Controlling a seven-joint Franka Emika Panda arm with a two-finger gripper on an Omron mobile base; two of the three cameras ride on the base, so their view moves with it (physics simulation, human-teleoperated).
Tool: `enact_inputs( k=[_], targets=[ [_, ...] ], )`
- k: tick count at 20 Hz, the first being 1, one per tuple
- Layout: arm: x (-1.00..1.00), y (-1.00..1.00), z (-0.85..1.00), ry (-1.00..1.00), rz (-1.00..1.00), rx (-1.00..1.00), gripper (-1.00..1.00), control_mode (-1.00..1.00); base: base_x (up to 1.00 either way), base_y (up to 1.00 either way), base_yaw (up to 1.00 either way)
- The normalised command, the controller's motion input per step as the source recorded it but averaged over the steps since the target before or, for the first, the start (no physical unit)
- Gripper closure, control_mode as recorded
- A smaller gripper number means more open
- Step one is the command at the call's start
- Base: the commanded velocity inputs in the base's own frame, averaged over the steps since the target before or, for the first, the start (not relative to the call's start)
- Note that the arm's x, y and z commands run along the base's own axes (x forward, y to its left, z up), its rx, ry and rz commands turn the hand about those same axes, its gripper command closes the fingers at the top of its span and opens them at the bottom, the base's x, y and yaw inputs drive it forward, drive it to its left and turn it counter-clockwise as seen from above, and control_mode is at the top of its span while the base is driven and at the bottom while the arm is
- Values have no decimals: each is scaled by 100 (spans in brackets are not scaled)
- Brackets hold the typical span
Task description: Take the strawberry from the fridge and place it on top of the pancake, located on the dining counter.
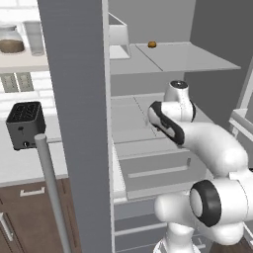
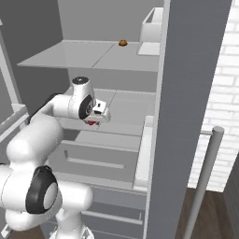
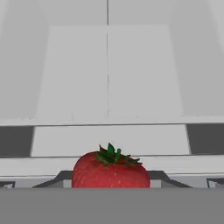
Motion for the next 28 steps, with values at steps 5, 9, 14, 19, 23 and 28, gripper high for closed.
enact_inputs(
  k=[5, 9, 14, 19, 23, 28],
  targets=[
    [-100, -2, 81, 0, 0, 0, 100, -100, 0, 0, 0],
    [-100, 1, 75, -2, 0, 0, 100, -100, 0, 0, 0],
    [-100, 0, 19, -14, 0, 0, 100, -100, 0, 0, 0],
    [-97, 0, 0, -27, 0, 0, 100, -100, 0, 0, 0],
    [-35, 2, -3, -3, 0, 0, 100, -100, 0, 0, 0],
    [0, 0, 0, 0, 0, 0, 100, -100, 0, 0, 0]
  ],
)
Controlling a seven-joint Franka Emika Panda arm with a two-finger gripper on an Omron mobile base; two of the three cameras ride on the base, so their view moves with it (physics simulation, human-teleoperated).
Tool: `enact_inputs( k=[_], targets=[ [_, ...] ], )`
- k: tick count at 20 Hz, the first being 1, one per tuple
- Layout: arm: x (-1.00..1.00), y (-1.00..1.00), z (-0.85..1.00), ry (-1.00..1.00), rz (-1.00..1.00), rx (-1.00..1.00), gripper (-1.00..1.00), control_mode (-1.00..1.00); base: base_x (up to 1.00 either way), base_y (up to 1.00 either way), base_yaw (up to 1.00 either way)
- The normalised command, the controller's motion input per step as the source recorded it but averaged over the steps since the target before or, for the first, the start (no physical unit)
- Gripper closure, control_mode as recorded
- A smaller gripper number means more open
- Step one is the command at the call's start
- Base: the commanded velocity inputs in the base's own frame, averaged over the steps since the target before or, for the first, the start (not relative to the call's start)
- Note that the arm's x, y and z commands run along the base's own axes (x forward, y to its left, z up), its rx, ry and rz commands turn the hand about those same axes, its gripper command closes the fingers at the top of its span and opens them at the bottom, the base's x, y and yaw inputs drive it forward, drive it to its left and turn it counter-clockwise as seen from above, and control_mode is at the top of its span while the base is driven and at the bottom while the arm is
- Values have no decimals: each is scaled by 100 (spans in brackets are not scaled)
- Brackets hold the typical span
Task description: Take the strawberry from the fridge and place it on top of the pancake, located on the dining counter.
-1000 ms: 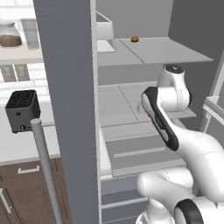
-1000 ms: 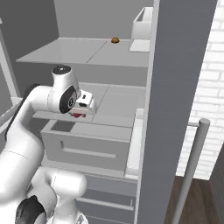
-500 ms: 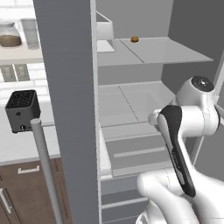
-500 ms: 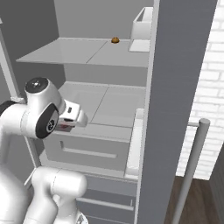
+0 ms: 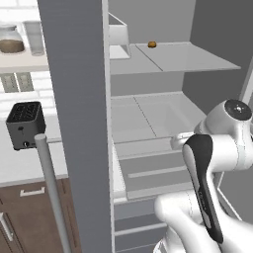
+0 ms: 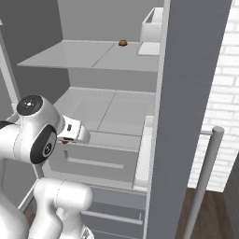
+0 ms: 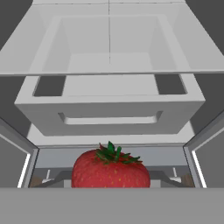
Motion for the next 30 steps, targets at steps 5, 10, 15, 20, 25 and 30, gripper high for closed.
enact_inputs(
  k=[5, 10, 15, 20, 25, 30],
  targets=[
    [0, 0, 0, 0, 0, 0, 100, -100, 0, 0, 0],
    [-18, 0, 0, -3, 0, 0, 100, 100, -11, 0, 0],
    [0, 0, 0, 0, 0, 0, 100, 100, -93, 10, -15],
    [0, 0, 0, 0, 0, 0, 100, 100, -83, 27, -44],
    [0, 0, 0, 0, 0, 0, 100, 100, -64, 23, -77],
    [0, 0, 0, 0, 0, 0, 100, 100, -48, 7, -86]
  ],
)
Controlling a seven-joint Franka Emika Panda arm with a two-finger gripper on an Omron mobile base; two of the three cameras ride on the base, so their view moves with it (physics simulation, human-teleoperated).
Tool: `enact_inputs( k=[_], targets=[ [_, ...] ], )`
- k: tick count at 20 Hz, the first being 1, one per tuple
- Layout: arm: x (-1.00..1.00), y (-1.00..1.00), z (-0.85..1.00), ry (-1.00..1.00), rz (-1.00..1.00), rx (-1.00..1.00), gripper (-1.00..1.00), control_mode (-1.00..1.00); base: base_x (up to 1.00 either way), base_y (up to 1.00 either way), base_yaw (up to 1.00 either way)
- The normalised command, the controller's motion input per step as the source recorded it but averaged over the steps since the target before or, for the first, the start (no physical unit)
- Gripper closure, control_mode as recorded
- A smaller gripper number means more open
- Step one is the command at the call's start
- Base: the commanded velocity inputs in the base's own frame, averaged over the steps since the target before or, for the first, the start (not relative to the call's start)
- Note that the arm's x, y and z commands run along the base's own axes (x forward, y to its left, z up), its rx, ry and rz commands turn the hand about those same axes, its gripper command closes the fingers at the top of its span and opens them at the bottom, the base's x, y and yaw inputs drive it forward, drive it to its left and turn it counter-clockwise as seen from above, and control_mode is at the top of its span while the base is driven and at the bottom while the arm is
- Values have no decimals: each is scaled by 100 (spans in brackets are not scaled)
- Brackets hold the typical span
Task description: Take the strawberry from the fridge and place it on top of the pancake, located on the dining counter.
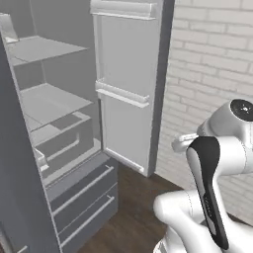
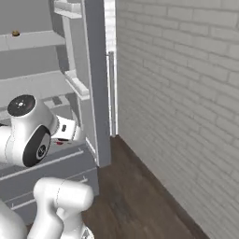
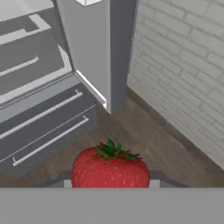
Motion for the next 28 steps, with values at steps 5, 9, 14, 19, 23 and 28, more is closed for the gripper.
enact_inputs(
  k=[5, 9, 14, 19, 23, 28],
  targets=[
    [0, 0, 0, 0, 0, 0, 100, 100, -8, -13, -90],
    [0, 0, 0, 0, 0, 0, 100, 100, 0, -32, -91],
    [0, 0, 0, 0, 0, 0, 100, 100, 0, -35, -91],
    [0, 0, 0, 0, 0, 0, 100, 100, 1, -45, -87],
    [0, 0, 0, 0, 0, 0, 100, 100, 19, -55, -77],
    [0, 0, 0, 0, 0, 0, 100, 100, 38, -54, -70]
  ],
)
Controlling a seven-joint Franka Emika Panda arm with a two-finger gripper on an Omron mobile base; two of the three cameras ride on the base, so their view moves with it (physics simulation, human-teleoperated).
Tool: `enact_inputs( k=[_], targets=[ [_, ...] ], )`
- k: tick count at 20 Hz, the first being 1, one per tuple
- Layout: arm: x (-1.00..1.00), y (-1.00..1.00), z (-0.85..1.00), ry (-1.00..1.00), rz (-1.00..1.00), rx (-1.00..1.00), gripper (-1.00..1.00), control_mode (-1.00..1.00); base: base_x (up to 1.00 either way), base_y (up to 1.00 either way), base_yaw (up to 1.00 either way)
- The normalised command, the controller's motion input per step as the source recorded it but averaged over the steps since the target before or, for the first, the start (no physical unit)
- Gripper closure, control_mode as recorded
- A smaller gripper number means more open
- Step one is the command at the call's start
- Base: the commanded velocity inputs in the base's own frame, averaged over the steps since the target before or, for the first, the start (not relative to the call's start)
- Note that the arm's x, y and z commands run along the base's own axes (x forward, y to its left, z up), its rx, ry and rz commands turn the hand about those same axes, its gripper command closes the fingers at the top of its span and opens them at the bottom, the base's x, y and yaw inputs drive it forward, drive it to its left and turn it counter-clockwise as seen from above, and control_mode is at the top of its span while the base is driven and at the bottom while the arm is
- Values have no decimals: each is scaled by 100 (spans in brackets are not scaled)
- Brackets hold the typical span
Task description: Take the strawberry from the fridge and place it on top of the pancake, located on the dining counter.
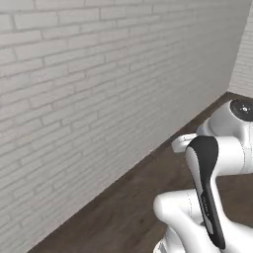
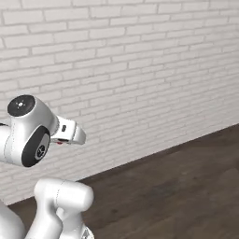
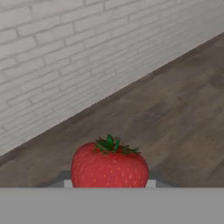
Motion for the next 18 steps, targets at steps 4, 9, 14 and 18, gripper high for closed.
enact_inputs(
  k=[4, 9, 14, 18],
  targets=[
    [0, 0, 0, 0, 0, 0, 100, 100, 24, -20, -79],
    [0, 0, 0, 0, 0, 0, 100, 100, 17, 1, -87],
    [0, 0, 0, 0, 0, 0, 100, 100, 40, 32, -82],
    [0, 0, 0, 0, 0, 0, 100, 100, 83, 64, -70]
  ],
)
